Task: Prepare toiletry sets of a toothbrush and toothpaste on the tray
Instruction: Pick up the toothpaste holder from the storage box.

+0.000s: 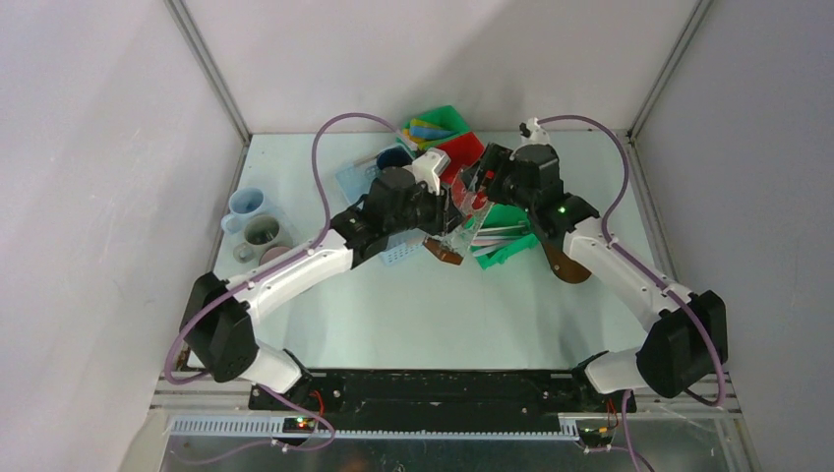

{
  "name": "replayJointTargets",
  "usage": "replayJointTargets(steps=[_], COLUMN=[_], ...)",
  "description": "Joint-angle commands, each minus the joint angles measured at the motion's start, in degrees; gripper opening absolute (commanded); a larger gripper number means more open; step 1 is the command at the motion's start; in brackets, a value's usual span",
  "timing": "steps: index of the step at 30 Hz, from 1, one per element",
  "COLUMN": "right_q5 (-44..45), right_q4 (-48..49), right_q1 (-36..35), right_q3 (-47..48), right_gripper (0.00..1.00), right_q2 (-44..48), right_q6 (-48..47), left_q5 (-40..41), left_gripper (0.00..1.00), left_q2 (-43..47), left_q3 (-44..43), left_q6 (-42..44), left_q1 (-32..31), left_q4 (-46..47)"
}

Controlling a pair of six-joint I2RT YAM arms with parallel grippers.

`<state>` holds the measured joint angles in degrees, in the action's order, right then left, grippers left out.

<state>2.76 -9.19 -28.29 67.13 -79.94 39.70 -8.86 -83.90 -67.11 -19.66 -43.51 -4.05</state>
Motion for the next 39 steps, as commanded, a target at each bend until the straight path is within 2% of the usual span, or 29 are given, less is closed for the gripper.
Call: replayJointTargets(steps=[1,2,5,6,8,10,12,13,14,16,17,18,20,26,29,33,39], right_q5=[-1.21,-1.48,-2.07,-2.11,-3.94,-4.90,-5.91,-6.85,-7.57,-9.73,-11.32,-12.18,-14.76,-23.28,-24.46,-22.15,-12.13], right_q4=[4.39,4.67,5.14,5.30,5.79,6.56,7.43,8.05,8.31,8.61,10.08,10.34,9.87,9.58,5.29,-1.90,-9.18], right_q1=[-0.35,-0.35,-0.33,-0.34,-0.36,-0.29,-0.15,-0.08,0.15,0.76,1.04,1.73,3.26,10.35,14.31,17.88,18.70], right_q3=[0.05,-0.06,-0.30,-0.32,-0.39,-0.36,-0.36,-0.39,-0.31,-0.33,-0.33,-0.36,-0.42,-3.59,-4.03,-5.09,-9.00], right_gripper=[0.00,0.00,0.00,0.00,0.03,0.14,0.28,0.38,0.43,0.66,0.72,0.85,0.98,0.99,0.99,0.99,0.99], right_q2=[3.41,3.57,3.84,3.94,4.13,4.48,5.06,5.61,5.91,7.67,8.16,9.31,11.09,19.47,22.98,28.14,37.84], right_q6=[1.92,1.98,2.08,2.11,2.09,1.89,1.92,1.94,2.02,1.93,1.77,1.21,0.09,-2.18,-6.05,-12.28,-18.87], left_q5=[-2.72,-2.86,-2.92,-2.87,-2.62,-1.89,-0.61,-0.18,0.85,2.04,2.33,2.90,3.31,4.39,5.89,7.71,10.64], left_gripper=[0.33,0.24,0.05,0.01,0.00,0.00,0.00,0.00,0.00,0.00,0.00,0.00,0.00,0.00,0.00,0.00,0.00], left_q2=[-0.13,0.09,1.09,1.80,3.16,4.57,6.05,7.11,7.62,10.01,10.66,11.84,13.77,18.78,21.38,25.51,30.10], left_q3=[-2.55,-2.29,-1.35,-0.69,0.09,0.95,1.72,2.29,2.92,3.91,4.27,5.04,6.40,9.87,11.80,15.35,19.54], left_q6=[-0.84,-1.42,-2.31,-2.75,-3.51,-4.26,-4.75,-5.10,-5.29,-5.97,-6.57,-6.99,-8.01,-9.65,-10.41,-12.64,-16.94], left_q1=[-1.08,-1.17,-1.17,-1.19,-1.15,-1.16,-1.17,-1.13,-1.05,-0.81,-0.33,-0.04,1.04,5.10,7.58,12.76,22.05], left_q4=[2.76,2.92,3.64,3.71,3.75,3.75,3.76,3.73,3.73,3.75,3.73,3.71,3.71,2.46,1.76,1.59,1.45])
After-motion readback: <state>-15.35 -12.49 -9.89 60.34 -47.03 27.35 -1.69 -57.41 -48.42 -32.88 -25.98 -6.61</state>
